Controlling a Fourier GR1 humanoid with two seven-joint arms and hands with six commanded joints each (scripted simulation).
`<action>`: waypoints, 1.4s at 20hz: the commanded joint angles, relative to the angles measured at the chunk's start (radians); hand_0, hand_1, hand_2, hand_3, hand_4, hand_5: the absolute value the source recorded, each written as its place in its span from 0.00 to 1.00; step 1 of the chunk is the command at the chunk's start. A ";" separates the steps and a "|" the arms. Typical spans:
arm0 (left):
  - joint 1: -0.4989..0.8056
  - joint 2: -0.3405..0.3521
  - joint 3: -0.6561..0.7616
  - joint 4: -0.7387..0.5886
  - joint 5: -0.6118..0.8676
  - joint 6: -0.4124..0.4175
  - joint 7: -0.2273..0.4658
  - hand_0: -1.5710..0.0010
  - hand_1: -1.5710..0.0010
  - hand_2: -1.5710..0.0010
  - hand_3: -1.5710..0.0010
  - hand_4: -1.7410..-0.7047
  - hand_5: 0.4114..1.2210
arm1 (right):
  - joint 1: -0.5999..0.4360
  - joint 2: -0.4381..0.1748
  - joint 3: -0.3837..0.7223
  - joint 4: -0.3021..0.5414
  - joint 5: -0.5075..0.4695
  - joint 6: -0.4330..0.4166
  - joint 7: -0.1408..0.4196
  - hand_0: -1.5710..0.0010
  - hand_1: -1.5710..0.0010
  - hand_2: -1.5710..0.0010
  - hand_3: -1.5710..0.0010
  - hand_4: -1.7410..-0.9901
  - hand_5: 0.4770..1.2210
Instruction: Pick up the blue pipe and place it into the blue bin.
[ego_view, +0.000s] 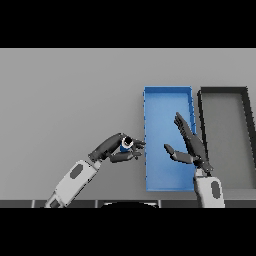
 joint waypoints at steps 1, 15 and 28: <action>-0.006 0.005 0.005 0.000 0.001 -0.001 0.005 0.00 0.00 0.00 0.05 0.00 1.00 | -0.011 -0.029 0.001 -0.031 -0.051 0.044 0.035 1.00 1.00 1.00 1.00 0.65 0.11; -0.001 0.002 0.000 -0.016 0.001 -0.028 -0.017 0.00 0.00 0.00 0.04 0.00 1.00 | -0.370 -0.093 0.217 -0.095 -0.178 0.269 0.356 1.00 1.00 1.00 1.00 0.67 0.07; -0.029 0.060 -0.023 0.003 -0.085 -0.082 0.102 0.48 0.55 0.57 0.58 0.25 1.00 | -0.624 0.057 0.289 0.117 -0.163 0.341 0.408 0.54 0.55 0.53 0.60 0.41 0.06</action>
